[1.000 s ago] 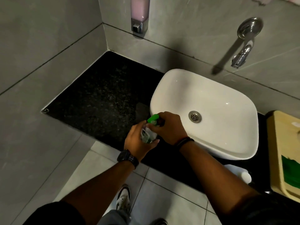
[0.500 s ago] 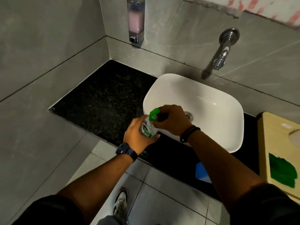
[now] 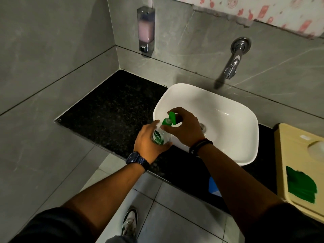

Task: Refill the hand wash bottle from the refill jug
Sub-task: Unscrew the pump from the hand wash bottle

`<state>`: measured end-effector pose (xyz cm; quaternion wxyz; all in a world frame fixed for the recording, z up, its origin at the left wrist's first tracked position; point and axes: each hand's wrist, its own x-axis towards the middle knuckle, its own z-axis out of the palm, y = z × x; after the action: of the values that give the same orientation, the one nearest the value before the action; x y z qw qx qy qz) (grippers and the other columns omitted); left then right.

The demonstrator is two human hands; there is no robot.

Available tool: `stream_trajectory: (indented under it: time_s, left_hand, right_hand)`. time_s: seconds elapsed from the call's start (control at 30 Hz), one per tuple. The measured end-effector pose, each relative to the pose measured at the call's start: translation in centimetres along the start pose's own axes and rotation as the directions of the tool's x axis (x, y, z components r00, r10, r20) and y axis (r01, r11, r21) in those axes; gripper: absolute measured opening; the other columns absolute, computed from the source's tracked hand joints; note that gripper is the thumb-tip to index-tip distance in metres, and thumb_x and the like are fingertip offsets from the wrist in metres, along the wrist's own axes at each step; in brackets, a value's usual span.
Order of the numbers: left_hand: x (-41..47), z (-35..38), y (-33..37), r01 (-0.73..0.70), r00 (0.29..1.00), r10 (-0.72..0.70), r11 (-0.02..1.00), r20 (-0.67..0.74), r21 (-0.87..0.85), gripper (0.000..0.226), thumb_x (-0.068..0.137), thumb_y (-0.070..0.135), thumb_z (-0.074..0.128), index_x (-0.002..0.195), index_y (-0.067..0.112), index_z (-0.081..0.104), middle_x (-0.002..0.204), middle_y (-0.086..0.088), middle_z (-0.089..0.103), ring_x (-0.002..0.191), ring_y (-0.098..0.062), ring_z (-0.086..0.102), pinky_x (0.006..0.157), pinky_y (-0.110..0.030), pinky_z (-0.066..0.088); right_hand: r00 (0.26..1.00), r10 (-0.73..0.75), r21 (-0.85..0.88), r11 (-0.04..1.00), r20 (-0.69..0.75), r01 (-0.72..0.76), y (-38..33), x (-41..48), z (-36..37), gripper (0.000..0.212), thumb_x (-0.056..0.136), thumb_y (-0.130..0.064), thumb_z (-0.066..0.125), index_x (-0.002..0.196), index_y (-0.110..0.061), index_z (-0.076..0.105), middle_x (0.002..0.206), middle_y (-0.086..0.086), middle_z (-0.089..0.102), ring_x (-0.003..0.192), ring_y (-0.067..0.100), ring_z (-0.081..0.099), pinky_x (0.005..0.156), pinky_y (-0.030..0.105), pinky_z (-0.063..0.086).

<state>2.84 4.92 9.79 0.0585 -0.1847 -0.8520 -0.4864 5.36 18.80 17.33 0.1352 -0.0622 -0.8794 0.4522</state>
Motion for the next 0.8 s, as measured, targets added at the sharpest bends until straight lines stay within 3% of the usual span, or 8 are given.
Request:
stream_trajectory:
  time_s: [0.13,0.27,0.43,0.53,0.63,0.8]
  left_hand:
    - [0.0,0.0,-0.1,0.008,1.000,-0.008,1.000,0.009,0.016,0.084,0.055,0.048,0.083,0.128,0.035,0.043,0.119,-0.002,0.055,0.107,-0.018,0.055,0.089,-0.033,0.049]
    - [0.0,0.1,-0.3,0.001,1.000,-0.001,1.000,-0.003,0.015,0.083,0.055,0.050,0.082,0.128,0.035,0.044,0.118,-0.001,0.056,0.106,-0.015,0.055,0.090,-0.029,0.047]
    - [-0.1,0.1,-0.6,0.003,1.000,-0.003,0.999,0.011,0.054,0.084,0.056,0.053,0.080,0.129,0.033,0.044,0.121,-0.001,0.055,0.108,-0.016,0.053,0.090,-0.027,0.044]
    - [-0.1,0.1,-0.5,0.004,1.000,-0.004,0.999,0.007,0.041,0.083,0.056,0.053,0.080,0.127,0.037,0.042,0.120,0.000,0.055,0.108,-0.015,0.054,0.090,-0.029,0.046]
    - [-0.1,0.2,-0.4,0.014,1.000,-0.015,0.999,0.018,0.042,0.084,0.054,0.055,0.080,0.127,0.038,0.041,0.119,0.002,0.054,0.105,-0.015,0.054,0.087,-0.029,0.048]
    - [0.0,0.2,-0.4,0.029,0.998,-0.031,0.999,0.045,0.039,0.085,0.054,0.060,0.077,0.127,0.046,0.035,0.120,0.008,0.051,0.103,-0.006,0.049,0.081,-0.014,0.036]
  right_hand:
    - [1.000,-0.016,0.085,0.996,0.016,0.015,-0.1,-0.4,0.1,0.052,0.067,-0.016,0.077,0.110,-0.025,0.050,0.093,-0.010,0.061,0.086,0.010,0.061,0.077,0.026,0.051]
    - [0.996,0.072,0.092,0.994,-0.060,-0.067,-0.3,-0.8,0.5,0.058,0.065,-0.034,0.080,0.110,-0.032,0.043,0.083,-0.015,0.059,0.081,0.004,0.056,0.067,0.014,0.043]
    - [0.997,0.045,0.145,0.989,-0.056,-0.036,-0.2,-1.1,0.4,0.066,0.066,-0.021,0.080,0.118,-0.028,0.040,0.089,-0.010,0.063,0.089,0.011,0.060,0.081,0.030,0.050]
    - [0.994,0.063,0.121,0.991,-0.092,-0.052,-0.3,-1.3,0.4,0.067,0.065,-0.028,0.081,0.117,-0.028,0.040,0.085,-0.008,0.063,0.083,0.008,0.057,0.073,0.020,0.046]
    - [0.991,0.091,0.146,0.986,-0.099,-0.076,-0.3,-1.3,0.2,0.065,0.066,-0.023,0.081,0.116,-0.028,0.040,0.079,-0.009,0.063,0.081,0.009,0.060,0.074,0.023,0.048]
    - [0.995,0.050,0.097,0.994,-0.089,-0.041,-0.6,-1.4,0.0,0.069,0.066,-0.029,0.080,0.120,-0.028,0.038,0.084,-0.013,0.060,0.083,0.008,0.057,0.075,0.024,0.048]
